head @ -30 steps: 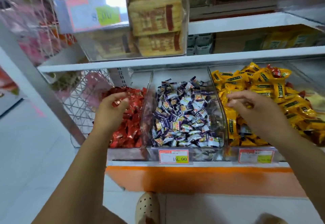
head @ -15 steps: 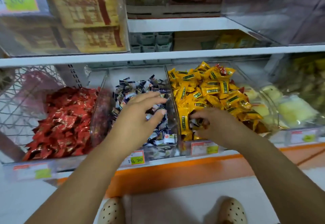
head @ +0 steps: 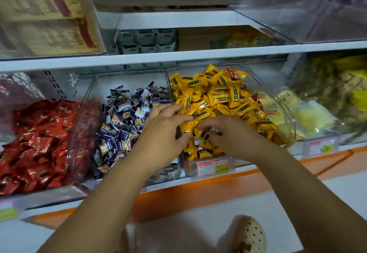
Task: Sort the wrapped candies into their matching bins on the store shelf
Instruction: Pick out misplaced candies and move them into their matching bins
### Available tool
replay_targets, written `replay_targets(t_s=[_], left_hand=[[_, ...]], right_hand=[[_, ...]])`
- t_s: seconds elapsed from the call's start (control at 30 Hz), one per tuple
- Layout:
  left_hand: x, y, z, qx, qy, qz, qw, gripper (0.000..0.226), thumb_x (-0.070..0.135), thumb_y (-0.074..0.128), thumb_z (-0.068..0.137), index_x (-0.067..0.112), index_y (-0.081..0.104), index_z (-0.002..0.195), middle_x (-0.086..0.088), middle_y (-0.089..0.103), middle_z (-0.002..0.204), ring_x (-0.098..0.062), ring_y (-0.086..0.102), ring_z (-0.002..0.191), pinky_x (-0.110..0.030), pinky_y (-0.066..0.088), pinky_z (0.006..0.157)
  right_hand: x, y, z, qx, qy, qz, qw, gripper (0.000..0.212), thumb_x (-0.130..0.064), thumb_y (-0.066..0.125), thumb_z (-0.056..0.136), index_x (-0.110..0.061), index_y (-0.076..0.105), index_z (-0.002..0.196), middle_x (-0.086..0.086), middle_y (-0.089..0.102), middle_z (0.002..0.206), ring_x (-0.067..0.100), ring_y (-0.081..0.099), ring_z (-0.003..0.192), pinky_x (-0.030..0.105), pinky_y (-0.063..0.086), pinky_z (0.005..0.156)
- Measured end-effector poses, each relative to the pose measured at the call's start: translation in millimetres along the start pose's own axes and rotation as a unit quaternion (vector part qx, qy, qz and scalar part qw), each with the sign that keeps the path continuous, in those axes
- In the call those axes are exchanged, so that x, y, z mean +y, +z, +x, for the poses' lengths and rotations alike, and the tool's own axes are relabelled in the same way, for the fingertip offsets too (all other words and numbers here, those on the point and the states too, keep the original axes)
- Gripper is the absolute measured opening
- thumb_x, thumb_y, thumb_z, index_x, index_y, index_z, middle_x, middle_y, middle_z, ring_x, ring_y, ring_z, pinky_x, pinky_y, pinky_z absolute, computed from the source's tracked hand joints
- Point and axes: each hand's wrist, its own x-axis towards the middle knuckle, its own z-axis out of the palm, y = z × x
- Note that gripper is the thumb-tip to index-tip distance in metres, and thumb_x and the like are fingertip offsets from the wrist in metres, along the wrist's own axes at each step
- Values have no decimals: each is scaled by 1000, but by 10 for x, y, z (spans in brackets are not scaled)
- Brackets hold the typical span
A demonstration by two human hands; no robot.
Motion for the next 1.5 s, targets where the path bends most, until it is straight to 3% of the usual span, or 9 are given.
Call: replay_targets(t_s=[0.07,0.23,0.47,0.67,0.8,0.97,1.1,1.2,1.5], left_hand=[[0,1,2,2,-3,-2,1000,40,34,60,91,36,54,131,15,29,152,-4,11,137,-28,8,113],[-28,-20,-19,-1,-7,-12,1000,36,36,62,89,35,59,126,18,30,151,-7,13,138,-31,11,113],[-33,-65,-33,-2,-15,-40,999,47,42,63,87,38,52,133,21,31,149,-4,14,137,-27,12,112],[-92,-229,-52,84,-77,-99,989,38,32,58,93,37,54,131,14,49,138,-10,37,130,-32,30,110],[-311,-497,-138,195,-158,-162,954,31,17,54,96,27,61,125,13,64,118,-1,57,108,-24,44,97],[-510,-661,-295,191,-190,-141,953,27,21,59,94,28,66,119,17,65,112,4,58,99,-24,47,91],[-491,-630,-297,145,-177,-140,963,26,27,61,92,34,65,117,21,64,105,5,58,95,-20,48,83],[-377,-535,-284,90,-156,-135,974,25,31,61,92,37,64,117,25,57,95,9,53,81,-11,39,66],[-122,-215,-257,-18,-71,-128,989,43,42,66,85,44,54,126,19,49,112,-2,48,104,-25,43,91]], right_hand=[[-30,159,62,7,-4,-93,996,32,-34,55,94,-34,57,126,1,52,117,18,52,106,31,47,83],[-89,295,116,65,13,-183,981,34,-48,58,89,-38,60,122,0,44,104,21,51,106,27,36,70],[12,74,95,105,12,148,983,15,-36,67,87,-21,66,86,-13,55,90,3,51,84,22,39,68],[-266,-29,147,212,-14,228,950,13,-34,60,92,-22,60,88,-18,57,86,-4,52,80,7,37,63],[-628,87,334,147,-61,240,958,11,-31,61,92,-24,62,101,-17,56,103,-1,50,96,10,41,81],[-768,135,423,93,-79,269,955,31,-28,53,97,-32,58,128,-10,58,126,8,60,106,34,52,94],[-544,-91,289,99,-17,215,971,18,-19,54,96,-30,68,101,-12,68,94,6,65,87,29,56,79],[-356,-197,102,-22,33,137,990,18,-15,61,92,-30,70,87,-11,71,82,9,67,80,27,55,69],[-265,117,32,-57,-22,-20,998,30,-40,72,82,-29,65,108,-4,61,89,14,56,81,26,44,66]])
